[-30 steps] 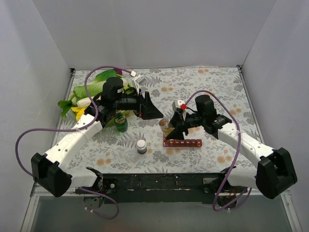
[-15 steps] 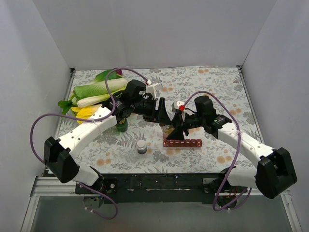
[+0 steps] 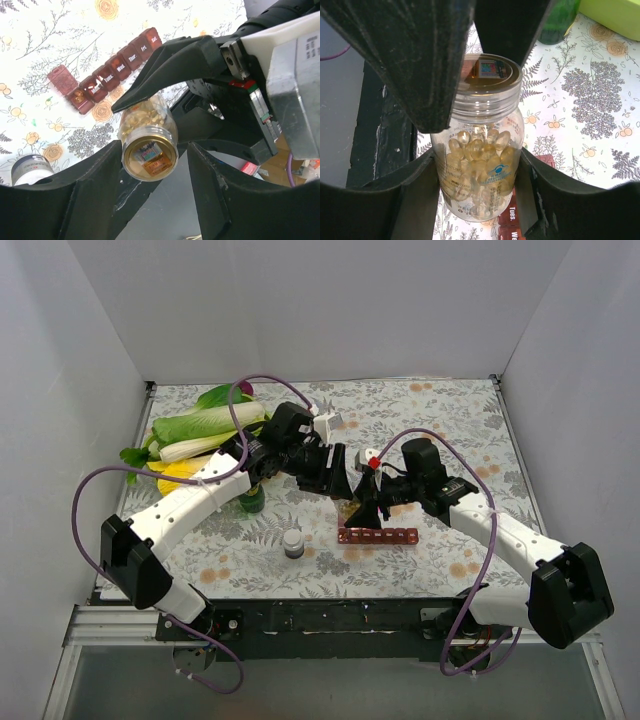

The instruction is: Sort the pills into containers

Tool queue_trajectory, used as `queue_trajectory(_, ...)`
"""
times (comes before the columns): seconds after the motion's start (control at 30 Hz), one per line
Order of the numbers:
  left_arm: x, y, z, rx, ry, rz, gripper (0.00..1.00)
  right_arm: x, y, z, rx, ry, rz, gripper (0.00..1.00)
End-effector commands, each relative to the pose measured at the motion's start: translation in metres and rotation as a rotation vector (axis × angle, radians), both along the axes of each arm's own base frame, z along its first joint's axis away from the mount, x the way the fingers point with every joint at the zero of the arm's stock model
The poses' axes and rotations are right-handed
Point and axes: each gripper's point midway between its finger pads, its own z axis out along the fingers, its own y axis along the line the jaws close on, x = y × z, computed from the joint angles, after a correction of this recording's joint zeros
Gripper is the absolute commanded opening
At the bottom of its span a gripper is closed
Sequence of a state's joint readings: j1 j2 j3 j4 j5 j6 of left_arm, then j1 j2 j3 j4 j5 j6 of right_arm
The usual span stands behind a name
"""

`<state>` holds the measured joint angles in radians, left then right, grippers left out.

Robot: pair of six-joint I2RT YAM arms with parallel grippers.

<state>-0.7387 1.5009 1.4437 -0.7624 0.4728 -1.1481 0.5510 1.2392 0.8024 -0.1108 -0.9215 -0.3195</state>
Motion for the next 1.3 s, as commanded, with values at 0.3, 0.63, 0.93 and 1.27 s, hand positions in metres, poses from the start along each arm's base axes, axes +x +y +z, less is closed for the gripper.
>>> queue_trajectory(0.3, -0.006, 0.008, 0.008, 0.055, -0.156, -0.185, 0.17, 0.005, 0.008, 0.023, 0.061, -0.006, 0.027, 0.01)
queue_trajectory(0.63, 0.002, 0.006, 0.046, -0.083, -0.525, -0.298, 0.77, -0.012, 0.010, 0.030, 0.141, 0.121, 0.110, 0.01)
queue_trajectory(0.93, -0.001, 0.017, 0.049, -0.117, -0.392, -0.203, 0.97, -0.010, 0.009, 0.029, 0.139, 0.099, 0.102, 0.01)
queue_trajectory(1.27, -0.014, 0.012, 0.017, -0.073, -0.229, -0.272, 0.64, -0.009, 0.010, 0.028, 0.134, 0.096, 0.095, 0.01)
